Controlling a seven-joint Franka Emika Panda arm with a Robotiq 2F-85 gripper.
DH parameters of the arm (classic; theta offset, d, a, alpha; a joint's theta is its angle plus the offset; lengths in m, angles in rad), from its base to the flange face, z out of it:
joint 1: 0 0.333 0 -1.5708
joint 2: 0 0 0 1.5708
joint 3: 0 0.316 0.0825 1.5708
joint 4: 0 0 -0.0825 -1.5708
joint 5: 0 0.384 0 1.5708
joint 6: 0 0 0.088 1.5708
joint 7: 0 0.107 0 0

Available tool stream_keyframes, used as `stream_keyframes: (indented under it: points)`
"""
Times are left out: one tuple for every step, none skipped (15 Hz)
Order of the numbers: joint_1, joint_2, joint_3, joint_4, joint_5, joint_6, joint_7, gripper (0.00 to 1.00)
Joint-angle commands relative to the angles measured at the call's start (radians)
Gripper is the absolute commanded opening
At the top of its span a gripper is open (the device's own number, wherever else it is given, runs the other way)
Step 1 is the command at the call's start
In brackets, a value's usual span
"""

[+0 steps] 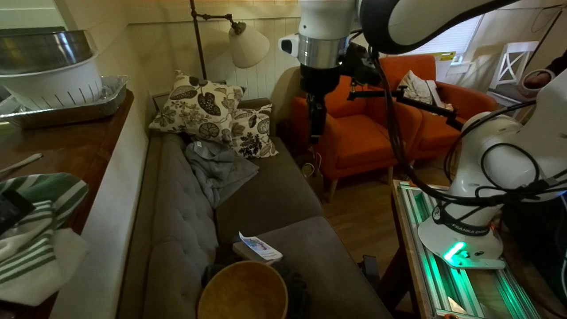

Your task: Move the black remote from the counter to the bowl

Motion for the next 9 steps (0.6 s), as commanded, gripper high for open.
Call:
stream_keyframes:
  points:
    - [-0.006,0.027,-0.018,0.085,-0.059,0.147,-0.021,1.0]
    - [-0.004,0.042,-0.022,0.12,-0.073,0.183,-0.043,1.0]
    - [0.0,0.061,-0.025,0.159,-0.079,0.21,-0.065,1.0]
    - [0.007,0.09,-0.025,0.21,-0.083,0.229,-0.095,1.0]
    - [0.016,0.108,-0.026,0.249,-0.072,0.24,-0.125,1.0]
    - [0.037,0.145,-0.031,0.307,-0.043,0.255,-0.187,1.0]
    - [0.048,0.178,-0.027,0.358,-0.04,0.269,-0.227,1.0]
    - [0.064,0.202,-0.022,0.408,-0.025,0.273,-0.267,1.0]
    - [0.074,0.235,-0.017,0.455,-0.019,0.278,-0.29,1.0]
